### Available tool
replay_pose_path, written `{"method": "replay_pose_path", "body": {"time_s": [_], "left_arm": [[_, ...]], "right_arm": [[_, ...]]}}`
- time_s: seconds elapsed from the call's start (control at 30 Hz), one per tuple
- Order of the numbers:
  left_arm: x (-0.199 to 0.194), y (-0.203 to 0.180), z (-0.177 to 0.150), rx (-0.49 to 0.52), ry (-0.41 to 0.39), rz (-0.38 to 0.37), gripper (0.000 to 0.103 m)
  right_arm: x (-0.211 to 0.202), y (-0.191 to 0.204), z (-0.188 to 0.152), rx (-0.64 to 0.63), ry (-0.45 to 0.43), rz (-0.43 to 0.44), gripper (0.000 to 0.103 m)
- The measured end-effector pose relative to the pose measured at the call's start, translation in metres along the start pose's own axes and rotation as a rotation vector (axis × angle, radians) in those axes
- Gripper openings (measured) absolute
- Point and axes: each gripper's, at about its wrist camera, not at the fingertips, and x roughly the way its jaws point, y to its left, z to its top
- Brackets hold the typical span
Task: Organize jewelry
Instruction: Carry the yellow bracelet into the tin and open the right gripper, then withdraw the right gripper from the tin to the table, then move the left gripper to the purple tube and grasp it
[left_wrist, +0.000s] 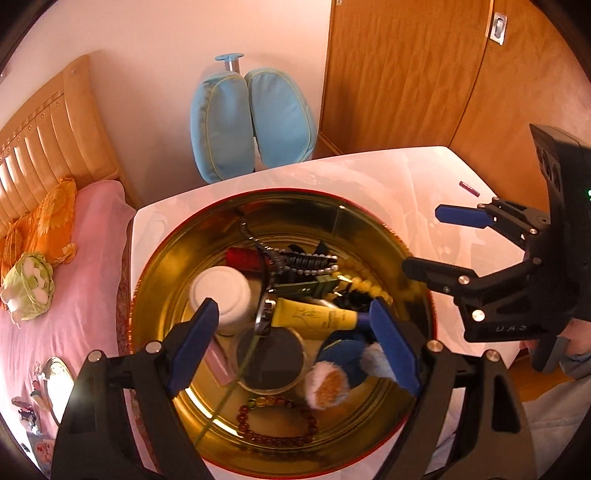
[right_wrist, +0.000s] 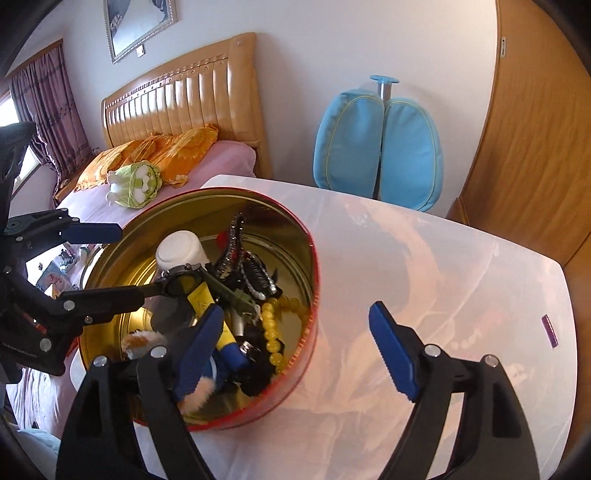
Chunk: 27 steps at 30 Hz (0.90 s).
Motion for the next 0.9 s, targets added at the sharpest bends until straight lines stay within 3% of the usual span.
{"method": "replay_pose_path", "body": {"time_s": [0.07,0.57,0.9], "left_arm": [[0.000,-0.024,0.005,0.015,-0.002,-0.009,0.082],[0.035,-0.239,0.051,0.128,-0.004,-0.148,0.082],[0.110,-0.301,0.095,0.281,0.012,-0.116,0.082]], "right_arm": [[-0.013,-0.019,-0.009,0.017,-0.008,-0.008,0.089],[-0.128,-0.198,-0.113,0.197,-0.047,-0.158,0.093],[-0.130,-0.258,-0.149,0.351,-0.012,-0.242,0.094]]}}
